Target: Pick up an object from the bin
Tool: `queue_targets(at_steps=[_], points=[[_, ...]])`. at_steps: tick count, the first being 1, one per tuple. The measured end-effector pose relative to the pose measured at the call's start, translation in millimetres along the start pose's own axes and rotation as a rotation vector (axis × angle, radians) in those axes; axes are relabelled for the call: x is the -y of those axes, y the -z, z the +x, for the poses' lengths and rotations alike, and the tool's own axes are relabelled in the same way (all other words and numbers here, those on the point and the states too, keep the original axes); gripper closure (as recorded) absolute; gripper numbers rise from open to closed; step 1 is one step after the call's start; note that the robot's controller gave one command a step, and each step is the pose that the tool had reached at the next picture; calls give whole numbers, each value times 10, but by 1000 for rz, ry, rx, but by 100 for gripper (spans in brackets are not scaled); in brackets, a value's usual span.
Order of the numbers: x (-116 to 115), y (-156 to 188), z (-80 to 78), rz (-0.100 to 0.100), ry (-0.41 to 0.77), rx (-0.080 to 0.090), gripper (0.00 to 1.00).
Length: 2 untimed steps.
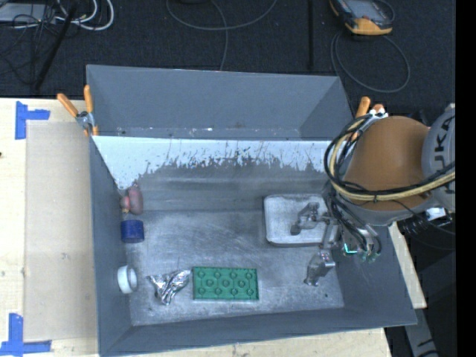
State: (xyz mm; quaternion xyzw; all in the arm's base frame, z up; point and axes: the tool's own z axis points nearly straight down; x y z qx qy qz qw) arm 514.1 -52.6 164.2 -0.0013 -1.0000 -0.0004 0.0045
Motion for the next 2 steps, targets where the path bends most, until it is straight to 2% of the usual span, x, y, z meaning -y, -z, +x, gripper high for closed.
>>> queue_targets(at_steps=[1, 2], points=[[451, -614, -553, -3, -110, 32, 0], [467, -644, -563, 0, -51, 34, 0]])
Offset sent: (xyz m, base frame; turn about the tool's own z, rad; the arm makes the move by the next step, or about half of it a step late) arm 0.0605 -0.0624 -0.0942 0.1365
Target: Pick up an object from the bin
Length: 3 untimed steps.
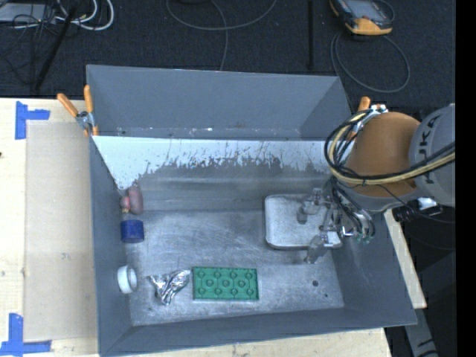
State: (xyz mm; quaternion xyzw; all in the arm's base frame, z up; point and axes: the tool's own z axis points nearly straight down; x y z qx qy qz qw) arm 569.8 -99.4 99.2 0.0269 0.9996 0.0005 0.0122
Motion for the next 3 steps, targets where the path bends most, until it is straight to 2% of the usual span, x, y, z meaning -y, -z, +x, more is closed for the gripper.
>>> queue_targets(at_steps=[1, 2, 3], points=[[3, -1, -22, 2, 48, 4, 0], [1, -1, -20, 2, 39, 4, 0], [12, -13, -20, 2, 95, 4, 0]])
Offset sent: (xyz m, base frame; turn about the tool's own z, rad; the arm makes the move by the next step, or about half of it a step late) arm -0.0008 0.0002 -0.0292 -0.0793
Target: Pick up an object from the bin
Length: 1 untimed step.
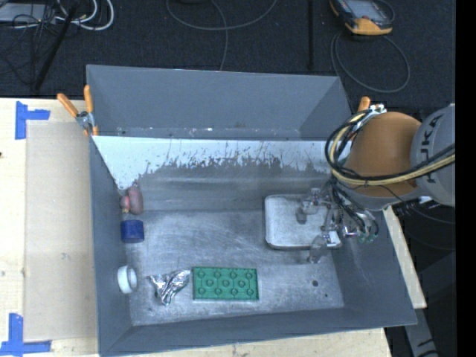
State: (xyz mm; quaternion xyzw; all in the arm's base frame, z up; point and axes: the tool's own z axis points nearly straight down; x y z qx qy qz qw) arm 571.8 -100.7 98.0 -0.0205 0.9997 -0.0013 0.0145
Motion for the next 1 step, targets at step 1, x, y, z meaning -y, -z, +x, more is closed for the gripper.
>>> queue_targets(at_steps=[1], points=[[0, 20, -5, 0, 2, -3, 100]])
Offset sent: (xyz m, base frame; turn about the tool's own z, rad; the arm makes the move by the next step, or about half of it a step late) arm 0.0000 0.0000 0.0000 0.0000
